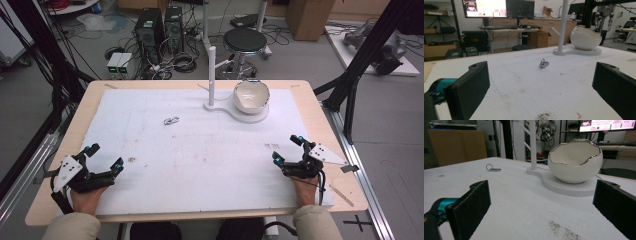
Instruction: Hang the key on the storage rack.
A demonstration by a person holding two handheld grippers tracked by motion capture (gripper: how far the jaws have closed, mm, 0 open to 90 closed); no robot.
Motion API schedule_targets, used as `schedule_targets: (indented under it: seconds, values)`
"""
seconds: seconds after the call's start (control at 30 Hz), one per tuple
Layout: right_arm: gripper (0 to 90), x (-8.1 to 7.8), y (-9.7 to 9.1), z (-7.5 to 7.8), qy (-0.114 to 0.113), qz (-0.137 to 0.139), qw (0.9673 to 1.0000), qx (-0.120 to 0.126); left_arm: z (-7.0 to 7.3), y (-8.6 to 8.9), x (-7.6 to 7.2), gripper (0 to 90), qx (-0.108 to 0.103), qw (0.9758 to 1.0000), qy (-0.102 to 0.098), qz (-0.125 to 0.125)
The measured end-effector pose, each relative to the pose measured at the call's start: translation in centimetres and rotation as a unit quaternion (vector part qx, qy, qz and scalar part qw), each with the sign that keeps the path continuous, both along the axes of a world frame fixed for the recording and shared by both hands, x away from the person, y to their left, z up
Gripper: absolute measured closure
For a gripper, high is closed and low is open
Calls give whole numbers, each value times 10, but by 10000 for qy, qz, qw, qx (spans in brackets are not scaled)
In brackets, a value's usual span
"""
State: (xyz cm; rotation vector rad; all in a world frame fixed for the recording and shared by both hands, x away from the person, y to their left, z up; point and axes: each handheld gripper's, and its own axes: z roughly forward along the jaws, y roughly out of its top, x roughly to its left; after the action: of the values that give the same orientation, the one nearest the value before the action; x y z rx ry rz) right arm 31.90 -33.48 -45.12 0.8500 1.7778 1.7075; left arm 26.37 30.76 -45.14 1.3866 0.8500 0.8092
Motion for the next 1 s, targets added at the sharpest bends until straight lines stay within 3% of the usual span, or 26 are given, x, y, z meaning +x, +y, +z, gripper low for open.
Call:
schedule_targets:
  seconds: [0.1,0.2,0.27,0.3,0.33,0.37,0.4,0.43,0.53,0.7,0.93,1.0]
  values:
    - [5,0,0,0,-14,10,10000,-10,11,5,2,17,50,9999,97,-46]
    - [5,0,0,0,-2,18,10000,4,31,11,9,17,56,9997,182,-128]
    - [5,0,0,0,-3,24,10000,4,47,13,16,17,178,9994,208,-191]
    - [5,0,0,0,-2,22,10000,1,65,13,25,17,358,9986,253,-288]
    - [5,0,-1,0,-7,26,10000,4,73,13,31,17,447,9980,286,-345]
    - [5,0,0,0,-3,21,10000,2,73,13,31,17,447,9980,286,-345]
    - [5,0,-1,0,-4,25,10000,0,88,9,42,17,594,9963,407,-479]
    - [5,0,-1,0,-3,30,10000,5,88,9,42,17,594,9963,407,-479]
    - [5,0,0,0,-1,29,10000,13,109,0,62,17,898,9909,669,-749]
    - [5,0,0,0,-3,24,10000,9,137,-19,95,17,1166,9821,911,-1163]
    - [5,0,-1,0,-4,28,10000,8,161,-47,142,17,1620,9640,1299,-1658]
    - [5,0,-1,0,-7,24,10000,-1,163,-57,161,17,1788,9550,1491,-1836]
